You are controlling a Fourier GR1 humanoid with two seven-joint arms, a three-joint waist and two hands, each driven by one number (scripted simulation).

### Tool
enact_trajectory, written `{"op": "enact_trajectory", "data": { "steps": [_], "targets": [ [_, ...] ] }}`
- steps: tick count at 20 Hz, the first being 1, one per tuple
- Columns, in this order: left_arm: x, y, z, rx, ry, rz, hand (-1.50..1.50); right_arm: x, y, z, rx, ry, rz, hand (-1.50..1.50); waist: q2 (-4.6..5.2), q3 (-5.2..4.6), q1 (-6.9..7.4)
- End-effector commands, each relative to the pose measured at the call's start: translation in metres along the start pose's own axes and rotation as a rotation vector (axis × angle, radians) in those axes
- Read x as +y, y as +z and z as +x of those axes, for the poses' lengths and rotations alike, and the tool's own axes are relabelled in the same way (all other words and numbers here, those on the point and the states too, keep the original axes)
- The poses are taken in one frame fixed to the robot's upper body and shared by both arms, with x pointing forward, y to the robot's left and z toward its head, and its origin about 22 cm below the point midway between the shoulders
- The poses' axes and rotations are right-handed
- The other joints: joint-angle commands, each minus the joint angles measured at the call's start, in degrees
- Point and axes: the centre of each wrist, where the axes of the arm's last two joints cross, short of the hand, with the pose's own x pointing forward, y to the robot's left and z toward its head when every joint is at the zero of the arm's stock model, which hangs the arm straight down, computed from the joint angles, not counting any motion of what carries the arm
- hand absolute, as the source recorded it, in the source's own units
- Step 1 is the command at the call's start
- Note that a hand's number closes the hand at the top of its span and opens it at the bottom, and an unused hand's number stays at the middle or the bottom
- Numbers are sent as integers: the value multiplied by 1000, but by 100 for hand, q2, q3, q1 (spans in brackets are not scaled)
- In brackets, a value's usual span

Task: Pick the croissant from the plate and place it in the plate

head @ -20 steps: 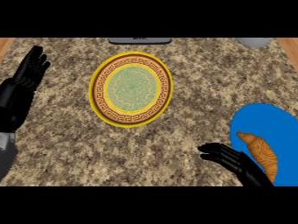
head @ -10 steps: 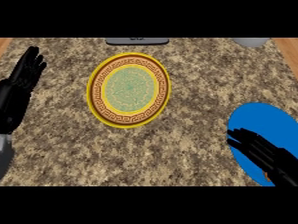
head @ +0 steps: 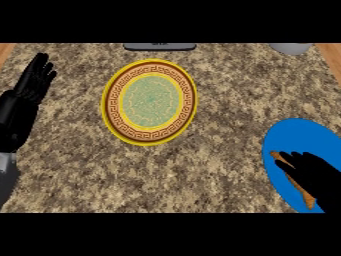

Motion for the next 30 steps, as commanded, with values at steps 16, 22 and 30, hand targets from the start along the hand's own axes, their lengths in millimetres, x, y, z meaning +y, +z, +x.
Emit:
{"op": "enact_trajectory", "data": {
  "steps": [16, 22, 30],
  "targets": [
    [-12, 9, -13, -6, 5, -3, 0, 28, -53, 13, 305, 193, 133, -150, 14, 29, 43],
    [0, -4, -9, -15, 9, 4, 0, 43, -73, -8, 292, 164, 142, -150, 19, 29, 41],
    [-14, 0, -27, 6, -5, -6, 0, 63, -70, -36, 331, 178, 220, -150, 18, 28, 24]
  ]
}}
